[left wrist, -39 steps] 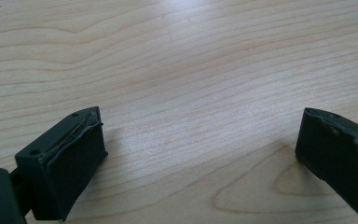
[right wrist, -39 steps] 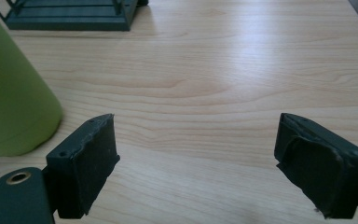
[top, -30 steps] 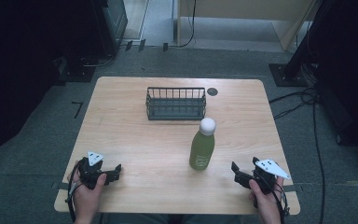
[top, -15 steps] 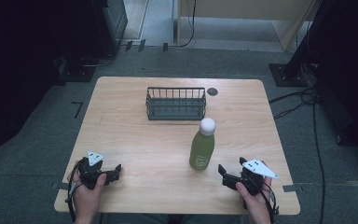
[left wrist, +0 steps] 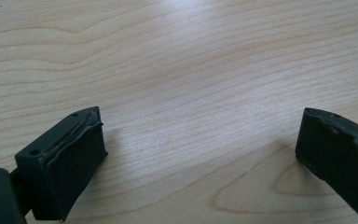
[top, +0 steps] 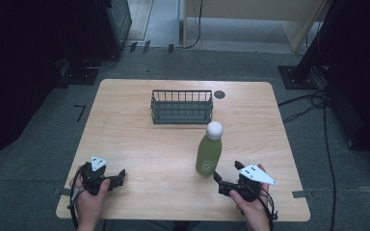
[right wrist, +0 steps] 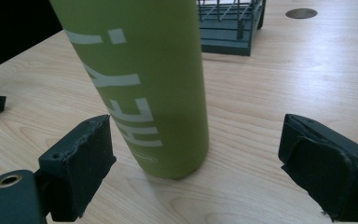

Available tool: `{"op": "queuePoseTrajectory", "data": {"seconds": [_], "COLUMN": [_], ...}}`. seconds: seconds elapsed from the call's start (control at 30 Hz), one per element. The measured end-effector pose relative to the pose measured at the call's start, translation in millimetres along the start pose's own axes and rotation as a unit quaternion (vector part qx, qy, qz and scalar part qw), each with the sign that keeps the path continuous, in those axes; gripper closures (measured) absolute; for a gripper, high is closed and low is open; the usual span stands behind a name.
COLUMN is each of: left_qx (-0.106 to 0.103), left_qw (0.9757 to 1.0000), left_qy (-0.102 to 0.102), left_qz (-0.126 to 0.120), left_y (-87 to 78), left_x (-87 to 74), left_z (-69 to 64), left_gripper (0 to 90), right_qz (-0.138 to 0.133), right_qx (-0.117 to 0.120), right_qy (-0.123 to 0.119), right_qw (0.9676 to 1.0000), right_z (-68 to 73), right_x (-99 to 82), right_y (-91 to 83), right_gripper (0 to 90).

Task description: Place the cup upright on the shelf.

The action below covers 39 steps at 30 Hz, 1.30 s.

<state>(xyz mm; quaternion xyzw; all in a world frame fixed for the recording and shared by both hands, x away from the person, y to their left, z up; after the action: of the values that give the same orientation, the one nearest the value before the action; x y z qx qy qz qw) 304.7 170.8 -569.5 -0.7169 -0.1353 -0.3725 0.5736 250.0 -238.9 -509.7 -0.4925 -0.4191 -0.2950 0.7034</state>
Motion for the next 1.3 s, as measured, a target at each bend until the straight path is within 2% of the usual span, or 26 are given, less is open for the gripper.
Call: {"op": "queuePoseTrajectory", "data": {"seconds": [0.13,0.3,0.43,0.53,0.8,0.83,1.0,1.3], "left_qx": [0.0,0.0,0.0,0.0,0.0,0.0,0.0,0.0], "left_qw": [1.0,1.0,1.0,1.0,1.0,1.0,1.0,1.0], "left_qy": [0.0,0.0,0.0,0.0,0.0,0.0,0.0,0.0], "left_qz": [0.0,0.0,0.0,0.0,0.0,0.0,0.0,-0.001], "left_y": [0.0,0.0,0.0,0.0,0.1,0.0,0.0,0.1], "left_x": [0.0,0.0,0.0,0.0,0.0,0.0,0.0,0.1], "left_z": [0.0,0.0,0.0,0.0,-0.1,0.0,0.0,-0.1], "left_gripper": [1.5,1.5,1.5,1.5,1.5,1.5,1.5,1.5], "right_qz": [-0.003,-0.01,-0.02,-0.036,-0.05,-0.052,-0.062,-0.079], "right_qx": [0.01,0.012,0.002,-0.008,-0.006,-0.013,-0.015,-0.036], "right_qy": [0.003,-0.004,-0.015,-0.007,0.006,0.002,-0.007,-0.007], "right_qw": [0.9999,0.9999,0.9997,0.9993,0.9987,0.9985,0.9979,0.9962], "right_z": [5.3,14.1,19.0,23.7,30.3,31.6,37.1,39.4], "right_x": [2.1,3.7,5.1,7.9,11.4,12.2,14.7,18.6], "right_y": [2.9,9.8,13.4,20.2,31.0,34.2,40.7,48.3], "right_gripper": [10.1,10.1,10.7,12.2,12.8,13.1,13.0,12.9]}}
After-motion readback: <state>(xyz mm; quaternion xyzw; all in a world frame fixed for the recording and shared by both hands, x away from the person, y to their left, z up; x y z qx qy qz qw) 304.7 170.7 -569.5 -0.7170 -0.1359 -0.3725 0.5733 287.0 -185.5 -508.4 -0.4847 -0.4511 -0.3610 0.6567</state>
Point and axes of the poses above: each handheld gripper's, and its own axes: y roughly forward along the jaws, x roughly out of its top, z roughly to its left, the point moved 7 cm from there along y, roughly forward along the jaws, and after that the axes turned 6 degrees about -x, right-handed, at the moved point
